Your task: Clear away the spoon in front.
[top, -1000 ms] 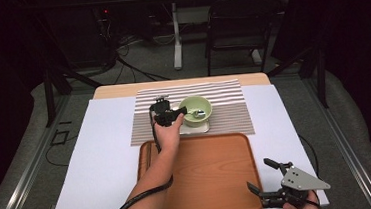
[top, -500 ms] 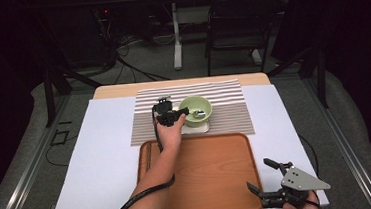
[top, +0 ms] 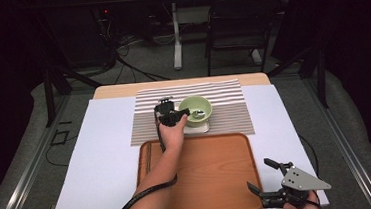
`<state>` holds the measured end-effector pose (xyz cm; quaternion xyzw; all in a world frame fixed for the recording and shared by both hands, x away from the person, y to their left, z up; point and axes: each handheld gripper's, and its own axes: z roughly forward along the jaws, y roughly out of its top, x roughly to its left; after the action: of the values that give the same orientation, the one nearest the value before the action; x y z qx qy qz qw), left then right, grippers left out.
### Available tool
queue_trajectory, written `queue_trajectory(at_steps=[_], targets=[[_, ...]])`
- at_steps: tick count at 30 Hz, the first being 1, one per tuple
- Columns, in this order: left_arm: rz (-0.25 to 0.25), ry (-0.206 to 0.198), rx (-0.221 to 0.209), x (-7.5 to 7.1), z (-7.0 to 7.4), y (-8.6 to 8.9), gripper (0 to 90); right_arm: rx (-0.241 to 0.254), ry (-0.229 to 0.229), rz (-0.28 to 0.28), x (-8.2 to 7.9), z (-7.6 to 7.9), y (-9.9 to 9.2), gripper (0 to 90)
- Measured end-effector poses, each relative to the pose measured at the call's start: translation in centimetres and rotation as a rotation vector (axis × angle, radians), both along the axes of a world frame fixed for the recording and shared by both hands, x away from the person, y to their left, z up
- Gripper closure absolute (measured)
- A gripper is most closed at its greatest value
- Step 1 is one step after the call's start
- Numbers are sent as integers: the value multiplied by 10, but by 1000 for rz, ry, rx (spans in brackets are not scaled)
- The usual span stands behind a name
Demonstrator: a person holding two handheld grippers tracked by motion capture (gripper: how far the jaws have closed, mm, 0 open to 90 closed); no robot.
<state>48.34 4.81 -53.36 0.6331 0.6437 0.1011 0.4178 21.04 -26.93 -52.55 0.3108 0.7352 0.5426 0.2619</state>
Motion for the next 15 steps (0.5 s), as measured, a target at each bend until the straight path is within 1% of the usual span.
queue_trajectory(at_steps=[1, 4, 7, 10, 15], targets=[[1, -1, 0, 0, 0, 0, 462, 1, 1, 1, 0, 0, 0, 99], [6, -12, -27, 0, 1, 0, 463, 0, 1, 0, 0, 0, 0, 99], [6, -8, -5, 1, 1, 1, 467, 1, 0, 0, 0, 0, 0, 99], [17, -11, 0, 1, 0, 1, 475, 0, 1, 1, 0, 0, 0, 99], [9, -21, 12, 0, 1, 0, 519, 1, 0, 0, 0, 0, 0, 99]])
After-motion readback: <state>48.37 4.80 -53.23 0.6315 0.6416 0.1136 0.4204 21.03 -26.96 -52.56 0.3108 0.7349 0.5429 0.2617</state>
